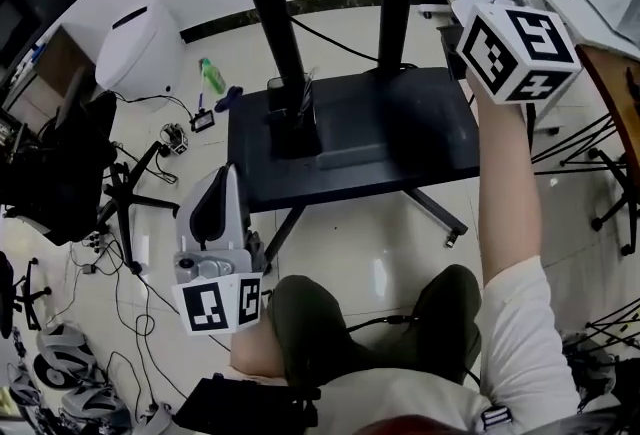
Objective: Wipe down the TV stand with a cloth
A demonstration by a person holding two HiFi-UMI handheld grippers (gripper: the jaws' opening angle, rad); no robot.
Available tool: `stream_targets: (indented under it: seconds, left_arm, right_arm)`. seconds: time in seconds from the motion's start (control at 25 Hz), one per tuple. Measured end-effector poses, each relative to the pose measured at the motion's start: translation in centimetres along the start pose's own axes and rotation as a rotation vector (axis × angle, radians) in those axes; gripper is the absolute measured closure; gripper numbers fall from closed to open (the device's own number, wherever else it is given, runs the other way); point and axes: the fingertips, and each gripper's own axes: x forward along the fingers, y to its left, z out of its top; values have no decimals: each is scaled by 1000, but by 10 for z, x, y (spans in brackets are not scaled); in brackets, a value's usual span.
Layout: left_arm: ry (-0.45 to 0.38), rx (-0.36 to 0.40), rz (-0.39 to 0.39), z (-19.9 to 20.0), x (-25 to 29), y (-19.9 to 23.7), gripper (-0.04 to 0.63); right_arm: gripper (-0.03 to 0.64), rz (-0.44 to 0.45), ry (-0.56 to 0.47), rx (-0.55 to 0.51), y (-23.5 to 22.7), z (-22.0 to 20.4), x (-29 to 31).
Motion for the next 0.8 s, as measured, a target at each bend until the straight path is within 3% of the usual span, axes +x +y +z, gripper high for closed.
stream_targets:
  seconds: [0.16, 0.32, 0.44, 0.52, 0.64, 0.72, 0.8]
  left_arm:
    - [8, -12, -12, -8, 6, -15, 595]
    - [-5, -16, -5, -6, -8, -20, 595]
    - [0, -17, -2, -7, 3, -20, 595]
    - [8, -19, -2, -10, 7, -21, 595]
    - [13, -14, 0, -10, 7, -21, 595]
    - [7, -7, 11, -5, 6, -15, 595]
    - [-2, 5, 38, 3, 3, -4, 595]
  right_arm:
    - [555, -29, 153, 34, -26, -69, 16]
    - [555, -30, 302, 66, -10, -173, -26]
    - [555, -19, 471, 109, -2, -258, -45]
    - [555, -13, 527, 136, 1, -290, -51]
    - [555, 10, 469, 170, 7, -266, -53]
    - [555, 67, 348, 200, 26, -201, -60]
    - [555, 152, 158, 196, 71, -117, -83]
